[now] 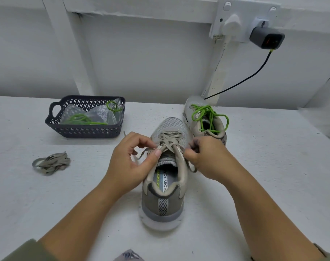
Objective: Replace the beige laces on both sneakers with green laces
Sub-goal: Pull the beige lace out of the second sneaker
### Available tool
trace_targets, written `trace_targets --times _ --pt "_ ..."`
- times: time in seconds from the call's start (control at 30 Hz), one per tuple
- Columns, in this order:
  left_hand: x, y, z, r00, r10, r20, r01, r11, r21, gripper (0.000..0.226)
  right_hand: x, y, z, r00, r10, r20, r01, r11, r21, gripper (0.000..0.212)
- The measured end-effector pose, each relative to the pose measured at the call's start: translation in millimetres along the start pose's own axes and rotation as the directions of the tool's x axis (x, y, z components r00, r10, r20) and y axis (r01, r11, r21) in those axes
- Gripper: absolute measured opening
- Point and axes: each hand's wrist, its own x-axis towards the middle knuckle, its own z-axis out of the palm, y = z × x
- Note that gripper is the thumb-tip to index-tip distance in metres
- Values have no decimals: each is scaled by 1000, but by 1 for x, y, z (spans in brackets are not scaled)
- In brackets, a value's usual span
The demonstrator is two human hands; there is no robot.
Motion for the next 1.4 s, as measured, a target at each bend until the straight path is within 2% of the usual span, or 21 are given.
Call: trace_targets --times 0.07,0.1,0.13,0.2,0.27,0.33,0.47,0.57,0.63,0.77,0.83,0.9,0.97,1.03,1.13,1.23,1.3,1.33,1.4 --pt "-2 0 2 998 49 -48 -47 998 48 14 -10 -3 -8 982 169 87 -134 941 -311 30" --pt "-3 1 2 996 64 -65 -60 996 63 14 -15 -3 -10 971 220 89 -163 890 -425 31" --pt "-3 1 3 995 71 -75 -65 995 73 14 -20 -4 -12 973 222 66 -165 867 -470 30" --pt "-4 4 2 993 74 -89 -65 993 101 17 -24 -8 -13 998 26 -51 -44 923 -383 18" --pt "-4 7 3 992 61 -115 -43 988 147 19 -15 -12 -10 956 -234 -176 195 957 -214 15" --pt "-7 13 4 988 35 -150 -6 983 185 18 -3 -14 -6 931 -342 -128 320 933 -164 18" --pt "-11 20 6 979 -16 -204 53 982 182 15 11 -15 -6 954 -300 -19 299 953 -45 8" --pt "-12 20 8 975 -27 -221 66 983 173 16 15 -21 -6 960 -277 43 280 957 -72 14" --pt "-12 20 8 974 -25 -226 68 981 184 18 16 -23 -6 972 -236 13 237 966 -107 13" --pt "-12 21 7 969 -13 -246 55 985 162 18 13 -12 2 984 -63 -165 55 997 -48 19" --pt "-12 21 8 966 -10 -260 46 990 134 15 9 -13 0 976 -113 -184 114 993 -6 9" --pt "-12 22 9 964 -9 -265 43 991 124 14 8 -18 -6 960 -257 -109 256 966 -27 29" --pt "-12 23 9 964 0 -265 37 990 137 14 8 -22 -10 937 -349 9 347 929 -127 26" --pt "-11 23 10 966 0 -260 40 988 150 17 11 -22 -13 942 -332 45 334 924 -185 15" --pt "-12 23 9 969 -7 -247 49 986 161 18 14 -23 -16 971 -238 12 237 958 -161 10" --pt "-13 23 9 974 -14 -228 48 988 147 16 5 -23 -7 986 -147 -81 102 909 -405 13" --pt "-12 23 9 974 -19 -227 52 989 141 16 -2 -23 3 977 -137 -161 53 894 -444 9" --pt "-12 22 9 973 -22 -228 55 989 138 16 -4 -25 4 971 -163 -175 73 899 -432 10" --pt "-12 21 9 974 -30 -227 61 990 127 16 0 -28 2 957 -274 -93 215 890 -402 32"
